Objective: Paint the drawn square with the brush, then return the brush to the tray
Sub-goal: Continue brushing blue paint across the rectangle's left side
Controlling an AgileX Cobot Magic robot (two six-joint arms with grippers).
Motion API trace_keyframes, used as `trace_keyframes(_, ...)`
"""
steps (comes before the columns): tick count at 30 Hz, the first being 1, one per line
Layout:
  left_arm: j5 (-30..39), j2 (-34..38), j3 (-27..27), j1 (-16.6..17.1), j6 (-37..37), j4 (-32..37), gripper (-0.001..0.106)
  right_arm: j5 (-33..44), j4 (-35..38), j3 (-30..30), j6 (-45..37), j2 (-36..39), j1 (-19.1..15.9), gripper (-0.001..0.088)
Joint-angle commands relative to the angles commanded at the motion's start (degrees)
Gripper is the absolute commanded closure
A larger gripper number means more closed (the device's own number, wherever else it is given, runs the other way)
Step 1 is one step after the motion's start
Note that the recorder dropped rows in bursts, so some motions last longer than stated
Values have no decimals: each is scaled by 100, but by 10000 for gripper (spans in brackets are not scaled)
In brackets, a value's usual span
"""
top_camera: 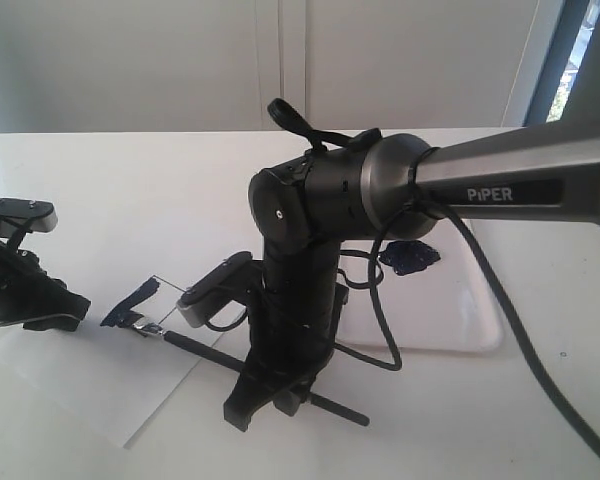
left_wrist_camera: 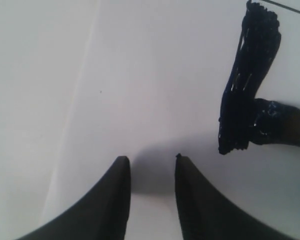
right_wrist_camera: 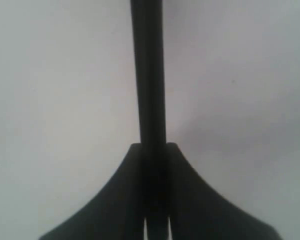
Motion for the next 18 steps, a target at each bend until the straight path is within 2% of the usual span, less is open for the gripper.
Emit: trace_keyframes(18,-21,0,0,0,0,0,679,325,-12,0,90,-142,0,868)
